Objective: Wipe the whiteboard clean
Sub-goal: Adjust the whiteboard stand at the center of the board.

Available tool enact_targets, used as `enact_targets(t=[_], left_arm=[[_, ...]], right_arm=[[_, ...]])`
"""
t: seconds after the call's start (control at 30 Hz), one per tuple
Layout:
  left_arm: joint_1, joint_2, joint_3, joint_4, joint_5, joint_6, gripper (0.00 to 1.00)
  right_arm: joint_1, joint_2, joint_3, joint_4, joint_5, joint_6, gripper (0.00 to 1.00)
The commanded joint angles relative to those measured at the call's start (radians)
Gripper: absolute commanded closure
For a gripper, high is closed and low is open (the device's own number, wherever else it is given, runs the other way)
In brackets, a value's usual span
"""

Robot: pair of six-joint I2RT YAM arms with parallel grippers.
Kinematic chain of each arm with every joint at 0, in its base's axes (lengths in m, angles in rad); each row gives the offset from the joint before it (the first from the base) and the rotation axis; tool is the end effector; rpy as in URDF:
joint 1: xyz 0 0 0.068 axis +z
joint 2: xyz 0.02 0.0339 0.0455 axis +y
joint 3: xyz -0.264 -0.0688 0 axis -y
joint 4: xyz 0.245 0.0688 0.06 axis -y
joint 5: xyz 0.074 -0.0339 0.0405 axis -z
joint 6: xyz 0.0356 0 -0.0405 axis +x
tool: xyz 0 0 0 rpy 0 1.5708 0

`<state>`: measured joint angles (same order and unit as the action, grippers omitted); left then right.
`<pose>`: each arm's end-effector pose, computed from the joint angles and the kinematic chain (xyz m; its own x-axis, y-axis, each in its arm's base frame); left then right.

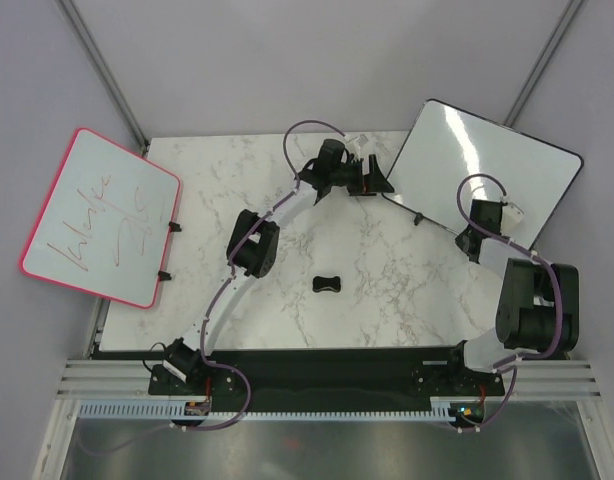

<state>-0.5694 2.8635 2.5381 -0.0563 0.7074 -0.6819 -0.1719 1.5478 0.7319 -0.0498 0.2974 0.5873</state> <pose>0.5088 -0.3532 0.1269 -0.8220 -0.0426 -0.5679 0.5148 0.3711 -0.7728 0.2894 -0.0608 0.1578 -0.4303 0.6124 -0.6632 0.7077 0.6849 0.1734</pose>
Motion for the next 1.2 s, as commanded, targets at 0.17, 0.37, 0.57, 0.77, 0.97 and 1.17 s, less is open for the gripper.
enact_targets(t=[0.17,0.37,0.57,0.77,0.97,1.17], left_arm=[[-0.030,-0.096,0.057,-0.180,-0.054,0.139,0.01],[-0.043,-0.127,0.067,-0.250,-0.091,0.241,0.01],[-0.061,-0.135,0.016,-0.264,-0.095,0.257,0.01],[-0.069,-0.128,0.016,-0.261,-0.094,0.255,0.01],[-0.069,-0.113,0.019,-0.237,-0.079,0.231,0.01],[-0.069,-0.110,0.014,-0.237,-0.080,0.232,0.01]], right_arm=[[0.017,-0.103,-0.164,-0.266,0.083,0.417,1.00],[0.107,-0.149,-0.226,-0.269,0.101,0.654,1.00],[0.123,-0.086,-0.195,-0.268,0.125,0.658,1.00],[0.138,-0.041,-0.114,-0.301,0.186,0.597,1.00],[0.143,-0.083,-0.103,-0.331,0.224,0.583,1.00],[0.150,-0.045,-0.036,-0.366,0.221,0.592,1.00]])
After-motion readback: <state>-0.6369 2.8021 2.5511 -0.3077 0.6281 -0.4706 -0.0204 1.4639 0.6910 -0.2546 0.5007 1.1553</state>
